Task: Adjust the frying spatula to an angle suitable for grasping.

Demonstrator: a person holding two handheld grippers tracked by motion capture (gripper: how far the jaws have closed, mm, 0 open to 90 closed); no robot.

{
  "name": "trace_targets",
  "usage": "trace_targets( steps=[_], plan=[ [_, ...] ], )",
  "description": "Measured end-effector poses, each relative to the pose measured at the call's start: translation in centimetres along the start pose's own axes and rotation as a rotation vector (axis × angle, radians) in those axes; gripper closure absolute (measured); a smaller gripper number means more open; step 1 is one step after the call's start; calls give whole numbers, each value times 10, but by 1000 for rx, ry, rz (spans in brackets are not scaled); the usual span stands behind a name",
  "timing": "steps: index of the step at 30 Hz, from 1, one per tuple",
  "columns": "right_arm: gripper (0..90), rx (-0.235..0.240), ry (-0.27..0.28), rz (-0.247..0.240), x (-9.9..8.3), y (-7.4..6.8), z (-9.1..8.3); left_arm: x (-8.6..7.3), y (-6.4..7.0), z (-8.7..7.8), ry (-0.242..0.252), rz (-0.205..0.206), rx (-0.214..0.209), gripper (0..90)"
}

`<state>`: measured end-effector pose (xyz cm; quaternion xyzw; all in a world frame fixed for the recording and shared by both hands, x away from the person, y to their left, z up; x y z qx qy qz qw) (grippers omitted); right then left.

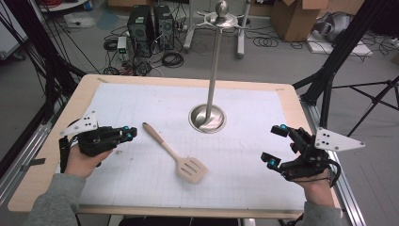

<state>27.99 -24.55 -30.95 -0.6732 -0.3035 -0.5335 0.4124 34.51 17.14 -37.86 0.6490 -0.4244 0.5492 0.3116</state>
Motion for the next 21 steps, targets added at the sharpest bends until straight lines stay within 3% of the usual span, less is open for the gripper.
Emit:
trace_targets(
  steps=[1, 5, 17, 20, 21],
  plan=[
    [74, -11, 6, 0, 0, 2, 0, -4, 2, 4, -31, 10, 3, 890],
    [74, -18, 7, 13, 0, 2, -2, -12, 3, 13, -70, 21, -12, 894],
    [74, -28, 0, 16, -4, 4, -1, -23, 4, 35, -97, -3, -22, 895],
    [74, -26, -3, 16, -5, 3, -1, -25, 4, 41, -111, -5, -1, 895],
    [74, -21, -3, 12, -4, 3, -1, -25, 3, 44, -116, -24, 18, 896]
  ],
)
Point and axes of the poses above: each handheld gripper's, and its own axes: z roughly forward along the jaws, x roughly out of its top, y roughly to its right, the point moved 8 cm from there along z, roughly forward along the jaws, and after that the axes turned 9 degrees about z, right-handed, at the moved point
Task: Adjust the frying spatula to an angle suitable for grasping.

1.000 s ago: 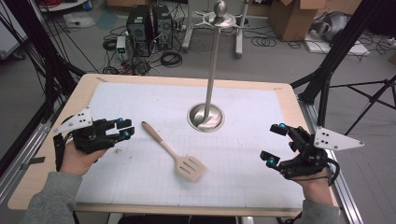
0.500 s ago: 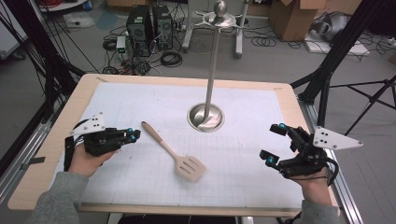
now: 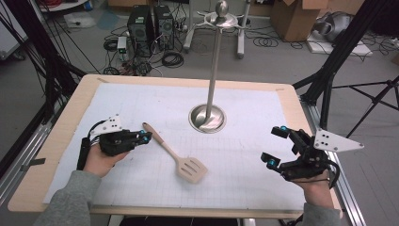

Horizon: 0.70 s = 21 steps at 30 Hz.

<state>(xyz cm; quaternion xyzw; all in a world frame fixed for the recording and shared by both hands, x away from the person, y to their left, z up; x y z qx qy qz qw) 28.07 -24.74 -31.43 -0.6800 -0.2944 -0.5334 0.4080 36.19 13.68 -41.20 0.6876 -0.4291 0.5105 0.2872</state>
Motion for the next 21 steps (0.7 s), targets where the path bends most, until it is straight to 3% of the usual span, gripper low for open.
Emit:
trace_targets(
  steps=[3, 8, 12, 21],
  plan=[
    [74, -5, 2, 5, 0, 0, -1, 0, 2, 8, -16, 4, 9, 896],
    [74, -15, -9, -2, -2, 2, -1, -5, 8, 24, -46, 15, -15, 896],
    [74, -24, -9, -9, -3, 5, -1, -6, 8, 32, -64, 11, -1, 896],
    [74, -24, -15, 3, -4, 4, -2, -12, 13, 48, -100, 27, -34, 896]
  ],
)
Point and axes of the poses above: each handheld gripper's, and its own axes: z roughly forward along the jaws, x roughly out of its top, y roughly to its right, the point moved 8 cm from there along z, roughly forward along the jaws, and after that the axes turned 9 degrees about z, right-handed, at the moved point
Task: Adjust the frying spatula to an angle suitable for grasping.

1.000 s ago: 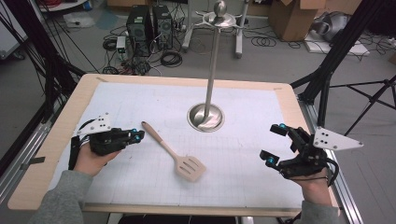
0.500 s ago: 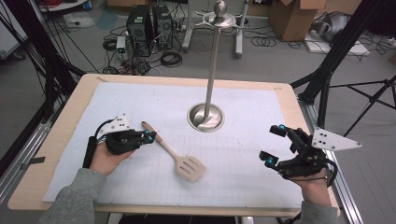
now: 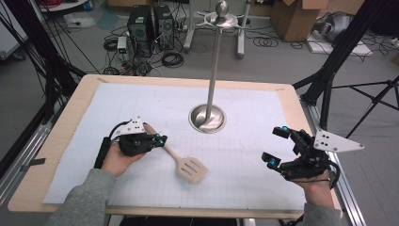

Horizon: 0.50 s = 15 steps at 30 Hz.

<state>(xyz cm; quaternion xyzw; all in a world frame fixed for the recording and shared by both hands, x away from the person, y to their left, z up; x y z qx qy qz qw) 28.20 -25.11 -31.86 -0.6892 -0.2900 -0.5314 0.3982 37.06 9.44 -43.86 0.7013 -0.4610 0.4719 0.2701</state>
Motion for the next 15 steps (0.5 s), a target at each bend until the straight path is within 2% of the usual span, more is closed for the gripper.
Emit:
trace_targets(
  steps=[1, 5, 7, 15],
  plan=[
    [74, 2, 0, -5, 0, 0, 1, -2, 0, 4, -19, -18, -3, 896],
    [74, 3, -12, -4, -1, -1, 1, -5, 2, 10, -27, -14, -25, 896],
    [74, 3, -8, -4, -1, -1, 0, -9, 3, 16, -56, 12, -37, 896],
    [74, 4, -7, -1, -1, -2, -2, -15, 4, 26, -86, 26, -44, 896]
  ],
)
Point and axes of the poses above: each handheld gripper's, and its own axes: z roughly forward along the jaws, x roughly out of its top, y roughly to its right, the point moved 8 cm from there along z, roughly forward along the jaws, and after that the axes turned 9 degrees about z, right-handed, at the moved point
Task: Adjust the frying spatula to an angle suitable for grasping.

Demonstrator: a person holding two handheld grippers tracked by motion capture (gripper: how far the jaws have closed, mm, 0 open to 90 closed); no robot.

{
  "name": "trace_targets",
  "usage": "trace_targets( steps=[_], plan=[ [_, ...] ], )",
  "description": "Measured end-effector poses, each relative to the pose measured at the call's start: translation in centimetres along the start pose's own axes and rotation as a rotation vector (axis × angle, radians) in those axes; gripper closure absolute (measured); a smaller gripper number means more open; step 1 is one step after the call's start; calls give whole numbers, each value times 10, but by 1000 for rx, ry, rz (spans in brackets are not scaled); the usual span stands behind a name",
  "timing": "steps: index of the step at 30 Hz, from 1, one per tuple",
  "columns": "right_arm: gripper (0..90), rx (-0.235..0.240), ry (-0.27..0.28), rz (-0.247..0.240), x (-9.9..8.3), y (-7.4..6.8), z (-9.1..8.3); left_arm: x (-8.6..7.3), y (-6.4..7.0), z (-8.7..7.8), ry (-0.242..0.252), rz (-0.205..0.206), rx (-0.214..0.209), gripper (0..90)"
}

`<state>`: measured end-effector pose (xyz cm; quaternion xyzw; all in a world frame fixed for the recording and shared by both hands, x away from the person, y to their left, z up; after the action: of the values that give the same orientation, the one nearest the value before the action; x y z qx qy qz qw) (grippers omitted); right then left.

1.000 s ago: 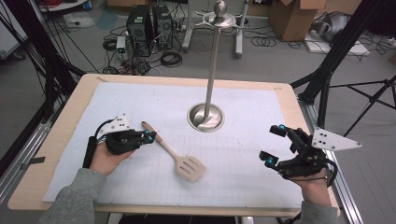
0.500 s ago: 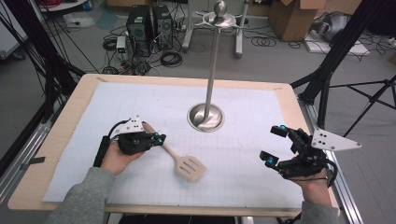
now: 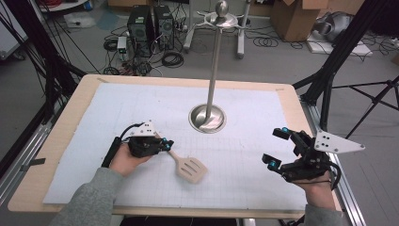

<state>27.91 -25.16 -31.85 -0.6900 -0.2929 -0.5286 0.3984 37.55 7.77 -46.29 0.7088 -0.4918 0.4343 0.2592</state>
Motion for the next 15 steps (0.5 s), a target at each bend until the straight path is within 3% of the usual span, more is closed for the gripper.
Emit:
trace_targets(
  steps=[15],
  plan=[
    [74, 27, -6, -9, -1, -4, 0, -8, 5, 20, -77, 15, -9, 896]
  ],
)
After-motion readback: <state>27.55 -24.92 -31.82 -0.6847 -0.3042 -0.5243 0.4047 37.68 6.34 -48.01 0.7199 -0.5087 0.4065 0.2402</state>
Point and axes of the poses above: each handheld gripper's, and its own axes: z roughly forward along the jaws, x roughly out of its top, y roughly to its right, the point moved 8 cm from there along z, roughly forward along the jaws, and after that the axes turned 9 degrees about z, right-handed, at the moved point
